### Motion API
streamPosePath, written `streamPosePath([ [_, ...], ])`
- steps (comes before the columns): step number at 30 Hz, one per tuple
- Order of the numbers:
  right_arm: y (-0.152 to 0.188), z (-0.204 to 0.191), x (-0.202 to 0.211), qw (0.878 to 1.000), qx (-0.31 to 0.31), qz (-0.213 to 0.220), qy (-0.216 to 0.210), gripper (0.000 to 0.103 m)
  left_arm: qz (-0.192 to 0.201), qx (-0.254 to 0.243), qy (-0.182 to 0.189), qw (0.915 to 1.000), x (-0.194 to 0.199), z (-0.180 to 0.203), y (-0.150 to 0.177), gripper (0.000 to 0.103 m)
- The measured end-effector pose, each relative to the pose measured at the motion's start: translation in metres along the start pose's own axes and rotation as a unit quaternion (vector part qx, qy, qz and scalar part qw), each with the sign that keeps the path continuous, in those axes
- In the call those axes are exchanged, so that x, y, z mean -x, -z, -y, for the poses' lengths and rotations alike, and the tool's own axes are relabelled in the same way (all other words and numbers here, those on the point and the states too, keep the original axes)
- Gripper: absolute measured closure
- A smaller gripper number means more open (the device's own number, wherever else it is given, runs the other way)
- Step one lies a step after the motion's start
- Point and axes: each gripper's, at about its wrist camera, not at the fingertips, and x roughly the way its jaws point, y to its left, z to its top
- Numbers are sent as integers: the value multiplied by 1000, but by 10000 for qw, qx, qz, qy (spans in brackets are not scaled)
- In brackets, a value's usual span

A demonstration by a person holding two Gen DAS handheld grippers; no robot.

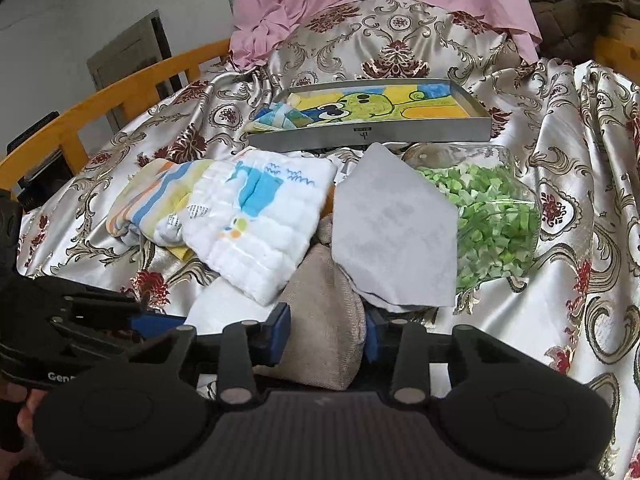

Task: Organize soft objects
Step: 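Grasp the beige drawstring pouch with the right gripper while the left grasps a white cloth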

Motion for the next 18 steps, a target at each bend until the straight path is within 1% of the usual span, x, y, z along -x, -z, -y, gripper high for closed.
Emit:
streamPosePath([
  [2, 0, 0, 0, 10000, -1, -10, -18, 65, -27, 129, 3, 9999, 0, -3, 0, 75],
  [3, 0, 0, 0, 10000, -13, -33, -53, 64, -32, 202, 17, 9998, 0, -4, 0, 76],
  [5, 1, 0, -1, 9998, -54, -57, -178, 61, -49, 384, 59, 9992, 0, -7, -1, 83],
  [8, 1, -2, 1, 9997, -9, -2, -264, 53, -94, 594, 157, 9981, 1, -10, -1, 88],
  [12, 2, -2, -1, 9997, 16, -78, -234, 53, -79, 747, 135, 9971, 2, -11, 1, 91],
  [14, 2, -2, -1, 9997, -26, -67, -239, 57, -66, 844, 153, 9963, 3, -11, 2, 93],
  [16, 2, 0, -1, 9997, -89, -71, -234, 72, -72, 974, 167, 9951, 3, -13, 3, 94],
  [17, 2, 2, -1, 9997, -112, -74, -218, 75, -69, 1039, 169, 9944, 3, -14, 4, 95],
  [18, 2, 3, -1, 9997, -145, -58, -196, 80, -62, 1118, 176, 9936, 3, -15, 4, 95],
])
